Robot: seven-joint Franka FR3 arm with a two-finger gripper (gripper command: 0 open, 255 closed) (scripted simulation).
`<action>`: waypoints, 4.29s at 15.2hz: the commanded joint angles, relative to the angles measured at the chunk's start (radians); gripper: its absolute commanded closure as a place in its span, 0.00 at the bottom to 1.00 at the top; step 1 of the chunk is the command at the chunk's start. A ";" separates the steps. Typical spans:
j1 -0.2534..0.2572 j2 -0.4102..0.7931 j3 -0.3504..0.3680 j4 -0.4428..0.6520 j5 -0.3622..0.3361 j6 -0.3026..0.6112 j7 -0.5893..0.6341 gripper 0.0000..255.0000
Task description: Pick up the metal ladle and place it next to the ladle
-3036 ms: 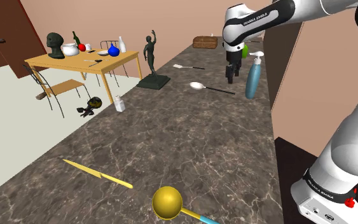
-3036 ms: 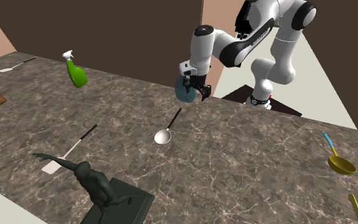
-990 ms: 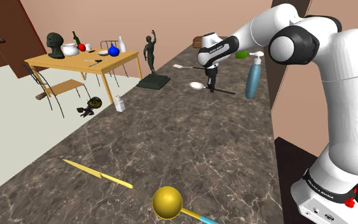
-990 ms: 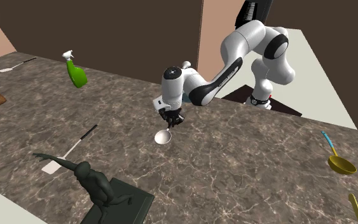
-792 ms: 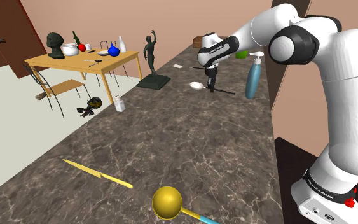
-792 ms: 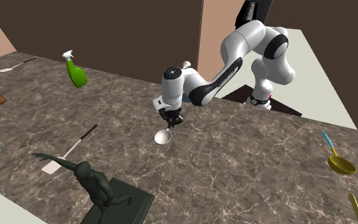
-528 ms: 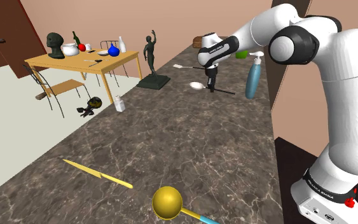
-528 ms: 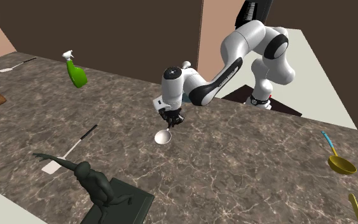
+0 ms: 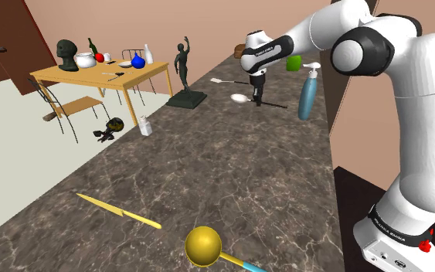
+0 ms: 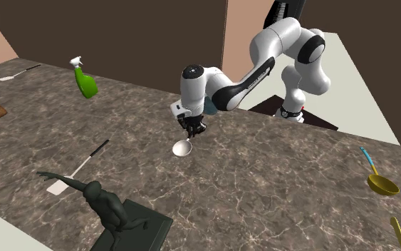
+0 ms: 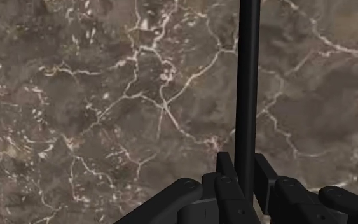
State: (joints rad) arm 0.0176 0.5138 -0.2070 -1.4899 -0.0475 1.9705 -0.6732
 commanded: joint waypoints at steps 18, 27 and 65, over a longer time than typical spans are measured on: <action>0.032 -0.080 0.003 0.103 -0.013 -0.186 0.022 1.00; 0.172 -0.235 0.055 -0.114 -0.051 -0.146 0.216 1.00; 0.696 -0.030 0.356 0.210 -0.078 -0.348 1.012 1.00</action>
State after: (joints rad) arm 0.6981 0.4638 0.1440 -1.3113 -0.1234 1.6353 0.3190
